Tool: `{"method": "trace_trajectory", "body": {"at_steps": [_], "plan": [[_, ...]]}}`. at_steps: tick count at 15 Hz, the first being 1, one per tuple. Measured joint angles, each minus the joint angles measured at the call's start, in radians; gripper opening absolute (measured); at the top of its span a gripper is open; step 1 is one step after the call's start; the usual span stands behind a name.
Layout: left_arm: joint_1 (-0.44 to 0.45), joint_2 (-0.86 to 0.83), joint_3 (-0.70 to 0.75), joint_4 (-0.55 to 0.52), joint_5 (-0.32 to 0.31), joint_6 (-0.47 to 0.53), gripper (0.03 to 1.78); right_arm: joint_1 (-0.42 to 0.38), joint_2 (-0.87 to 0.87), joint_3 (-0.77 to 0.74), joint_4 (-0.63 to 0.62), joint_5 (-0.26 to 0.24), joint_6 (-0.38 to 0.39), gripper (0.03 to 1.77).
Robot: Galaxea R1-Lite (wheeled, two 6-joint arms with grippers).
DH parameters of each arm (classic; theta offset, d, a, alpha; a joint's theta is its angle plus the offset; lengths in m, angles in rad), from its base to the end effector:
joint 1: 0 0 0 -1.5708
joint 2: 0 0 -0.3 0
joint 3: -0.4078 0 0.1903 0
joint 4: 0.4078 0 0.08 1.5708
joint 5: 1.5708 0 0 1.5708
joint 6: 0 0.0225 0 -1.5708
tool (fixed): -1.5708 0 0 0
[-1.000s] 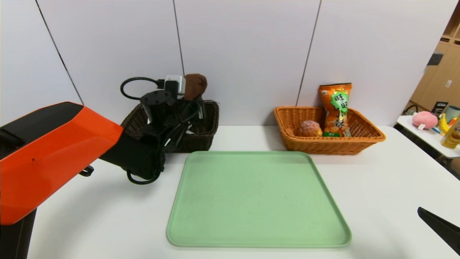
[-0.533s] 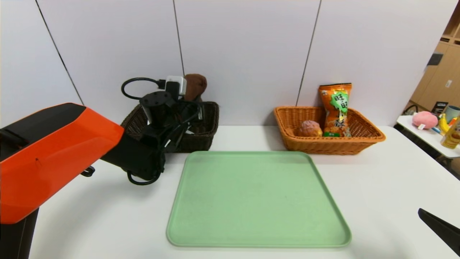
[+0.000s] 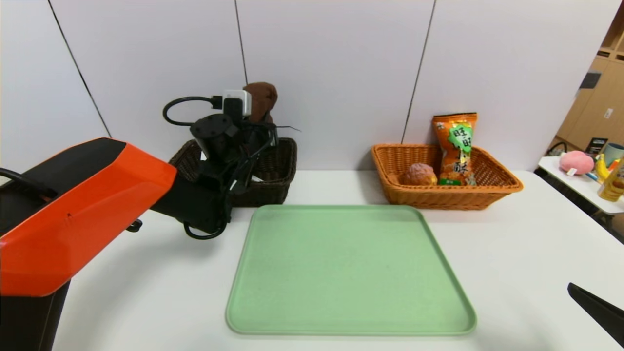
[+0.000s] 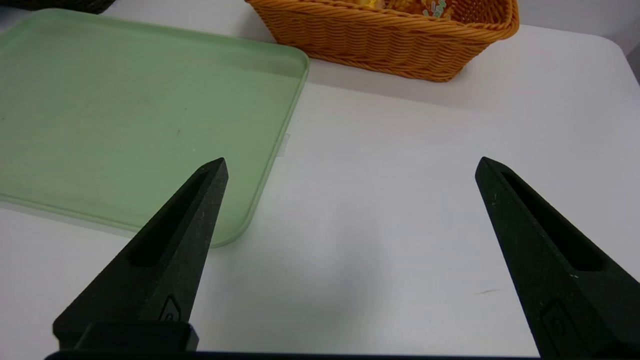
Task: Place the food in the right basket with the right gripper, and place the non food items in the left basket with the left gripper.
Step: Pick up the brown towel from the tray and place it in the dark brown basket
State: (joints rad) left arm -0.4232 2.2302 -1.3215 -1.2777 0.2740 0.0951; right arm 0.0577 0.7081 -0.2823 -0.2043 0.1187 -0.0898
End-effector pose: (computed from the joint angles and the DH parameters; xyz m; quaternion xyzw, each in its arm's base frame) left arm 0.4087 -0.1774 0.1824 -0.0160 -0.1757 -0.0650 0.9822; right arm 0.0620 0.0062 0.1692 -0.0411 0.1064 0.0924 0.9892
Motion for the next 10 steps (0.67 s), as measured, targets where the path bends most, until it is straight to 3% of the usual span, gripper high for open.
{"method": "trace_trajectory", "body": {"at_steps": [7,10], "plan": [[0.0,0.043,0.024,-0.09,-0.01,0.059,0.41,0.0,0.002,0.0,0.0,0.0,0.003,1.71],[0.0,0.069,0.032,-0.191,-0.061,0.134,0.41,0.001,0.003,0.0,0.0,0.004,0.001,1.71]]}}
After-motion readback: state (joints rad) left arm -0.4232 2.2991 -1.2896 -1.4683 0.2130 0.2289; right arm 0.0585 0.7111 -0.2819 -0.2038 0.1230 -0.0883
